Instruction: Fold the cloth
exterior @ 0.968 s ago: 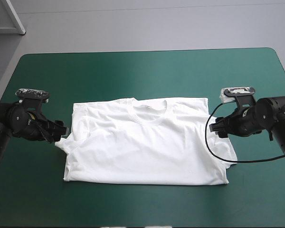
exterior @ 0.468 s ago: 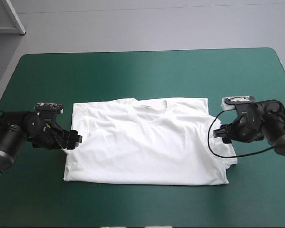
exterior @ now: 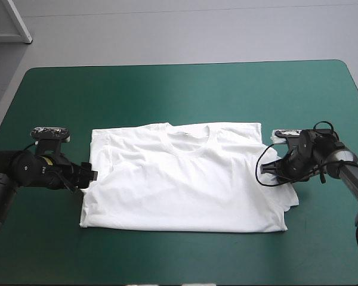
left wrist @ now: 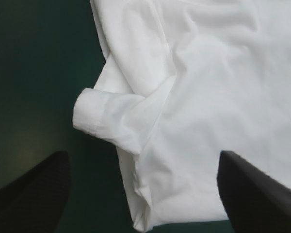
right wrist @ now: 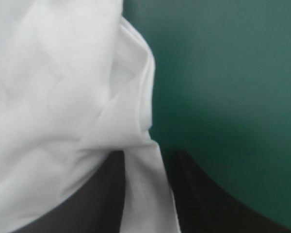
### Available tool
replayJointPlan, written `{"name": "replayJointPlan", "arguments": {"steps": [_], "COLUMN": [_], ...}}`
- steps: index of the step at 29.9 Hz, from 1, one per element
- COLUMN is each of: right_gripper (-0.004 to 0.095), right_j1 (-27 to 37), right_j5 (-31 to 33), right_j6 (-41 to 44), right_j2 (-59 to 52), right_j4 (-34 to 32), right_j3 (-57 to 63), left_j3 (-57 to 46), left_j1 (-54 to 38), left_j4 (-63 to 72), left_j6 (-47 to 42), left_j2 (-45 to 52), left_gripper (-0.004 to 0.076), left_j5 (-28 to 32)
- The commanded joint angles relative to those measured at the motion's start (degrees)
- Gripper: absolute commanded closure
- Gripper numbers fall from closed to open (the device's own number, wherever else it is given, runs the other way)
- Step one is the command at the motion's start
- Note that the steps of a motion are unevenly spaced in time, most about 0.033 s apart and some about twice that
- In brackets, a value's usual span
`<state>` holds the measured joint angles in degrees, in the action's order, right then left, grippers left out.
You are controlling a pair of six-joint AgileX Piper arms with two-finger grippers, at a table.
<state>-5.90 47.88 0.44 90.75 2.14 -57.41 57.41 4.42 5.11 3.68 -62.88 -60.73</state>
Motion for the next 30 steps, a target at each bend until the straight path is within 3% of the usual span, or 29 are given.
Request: {"name": "replayJointPlan", "arguments": {"steps": [1,4,11,16,24,30], "right_gripper": [0.0771,0.0923,0.0926,0.0925,0.0915,0.0914], "right_j1": [0.6,0.6,0.6,0.6,0.4,-0.6], "right_j5": [-3.8,-7.4,-15.2,-17.0,-15.2,-8.7], "right_j6": [-0.9,-0.4,-0.1,4.1,7.6,7.2], "right_j2": [-1.5,-1.5,-0.7,-4.5,-16.7,-21.7], "right_j4": [0.9,1.0,2.5,2.2,2.4,4.5], "right_j3": [-0.1,2.3,8.9,9.4,6.6,1.0], "left_j3": [1.4,1.5,1.5,1.5,1.5,1.5], "left_j1": [0.0,0.0,0.0,0.0,0.0,0.0], "left_j4": [0.8,0.5,0.4,-0.4,-1.5,-1.3], "left_j6": [-0.2,-0.2,0.7,1.2,1.2,1.2], "left_j2": [2.7,3.5,3.8,3.8,3.8,3.8], "left_gripper": [0.0126,0.0126,0.0126,0.0126,0.0126,0.0126], "left_j5": [1.6,1.6,2.3,3.2,3.3,3.8]}}
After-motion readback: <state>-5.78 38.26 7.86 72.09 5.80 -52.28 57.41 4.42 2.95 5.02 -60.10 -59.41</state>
